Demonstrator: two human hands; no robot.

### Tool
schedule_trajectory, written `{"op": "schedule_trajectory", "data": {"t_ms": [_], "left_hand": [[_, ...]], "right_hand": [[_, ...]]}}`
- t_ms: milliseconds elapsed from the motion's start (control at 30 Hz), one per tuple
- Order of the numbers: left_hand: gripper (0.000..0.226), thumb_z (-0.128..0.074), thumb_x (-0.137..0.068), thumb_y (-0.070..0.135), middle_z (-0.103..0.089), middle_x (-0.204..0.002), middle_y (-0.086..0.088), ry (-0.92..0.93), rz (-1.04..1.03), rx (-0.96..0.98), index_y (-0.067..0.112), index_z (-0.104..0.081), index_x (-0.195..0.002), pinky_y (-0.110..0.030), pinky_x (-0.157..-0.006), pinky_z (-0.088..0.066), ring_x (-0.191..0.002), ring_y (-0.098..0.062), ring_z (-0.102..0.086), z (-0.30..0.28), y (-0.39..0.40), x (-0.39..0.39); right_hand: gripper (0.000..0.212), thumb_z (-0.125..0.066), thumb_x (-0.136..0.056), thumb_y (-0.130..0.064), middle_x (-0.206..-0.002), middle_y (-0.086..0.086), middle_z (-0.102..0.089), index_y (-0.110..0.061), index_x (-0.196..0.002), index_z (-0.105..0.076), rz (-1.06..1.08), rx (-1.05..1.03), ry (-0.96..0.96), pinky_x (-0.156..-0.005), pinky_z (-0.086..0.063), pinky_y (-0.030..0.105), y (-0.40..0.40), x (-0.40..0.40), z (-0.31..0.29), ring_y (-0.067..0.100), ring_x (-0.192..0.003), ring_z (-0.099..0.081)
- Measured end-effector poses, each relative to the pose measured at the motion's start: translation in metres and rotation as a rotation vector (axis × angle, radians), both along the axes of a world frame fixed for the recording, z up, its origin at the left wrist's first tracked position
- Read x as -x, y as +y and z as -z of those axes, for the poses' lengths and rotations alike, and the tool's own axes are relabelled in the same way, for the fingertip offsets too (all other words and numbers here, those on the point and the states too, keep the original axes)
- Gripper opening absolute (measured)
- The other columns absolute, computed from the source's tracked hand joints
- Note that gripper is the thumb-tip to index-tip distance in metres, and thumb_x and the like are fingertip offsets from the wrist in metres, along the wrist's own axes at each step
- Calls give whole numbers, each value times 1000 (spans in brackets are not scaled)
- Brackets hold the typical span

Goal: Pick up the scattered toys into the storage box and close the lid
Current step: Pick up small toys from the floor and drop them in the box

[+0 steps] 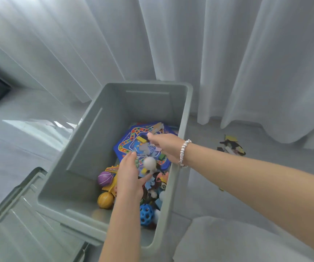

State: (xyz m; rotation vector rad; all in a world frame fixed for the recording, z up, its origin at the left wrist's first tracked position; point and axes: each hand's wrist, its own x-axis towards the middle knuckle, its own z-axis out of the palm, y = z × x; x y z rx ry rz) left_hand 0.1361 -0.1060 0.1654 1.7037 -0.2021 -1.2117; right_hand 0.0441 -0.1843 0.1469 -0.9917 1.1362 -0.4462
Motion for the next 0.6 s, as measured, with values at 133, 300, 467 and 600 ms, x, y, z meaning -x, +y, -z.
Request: {"op": "schedule_trajectory", "data": {"t_ms": [133,300,467,600], "left_hand": [[31,-48,-96,27,-47,-123,7,-201,56,12,25,-51,-127,-47,-100,-44,-117,-17,-45,6,2,16],[17,-47,-96,18,-60,-109,13,-380,73,279,24,-59,-106,-20,-93,-43,-109,-5,-54,5,6,56],[19,-48,-96,13,-62,-111,9,-461,243,466,24,-59,-105,-13,-88,-42,-106,1,-55,17,9,111],[18,-46,-96,8,-62,-101,10,-369,365,433,20,-59,-101,-1,-73,-39,-86,15,-55,45,12,153]], "right_hand": [[36,-48,-94,-29,-127,2,-57,-14,-126,-55,-47,225,54,-101,-45,37,9,22,-14,18,-113,-57],[18,-50,-93,-19,-89,-13,-62,-15,-105,-62,115,478,113,-76,-47,16,36,61,-8,-1,-76,-56],[13,-50,-92,-19,-82,-15,-57,-20,-95,-63,349,487,210,-61,-38,8,57,108,28,-4,-70,-51],[13,-48,-94,-20,-85,-13,-60,-19,-96,-61,522,366,296,-64,-42,9,75,148,67,0,-76,-54]]}}
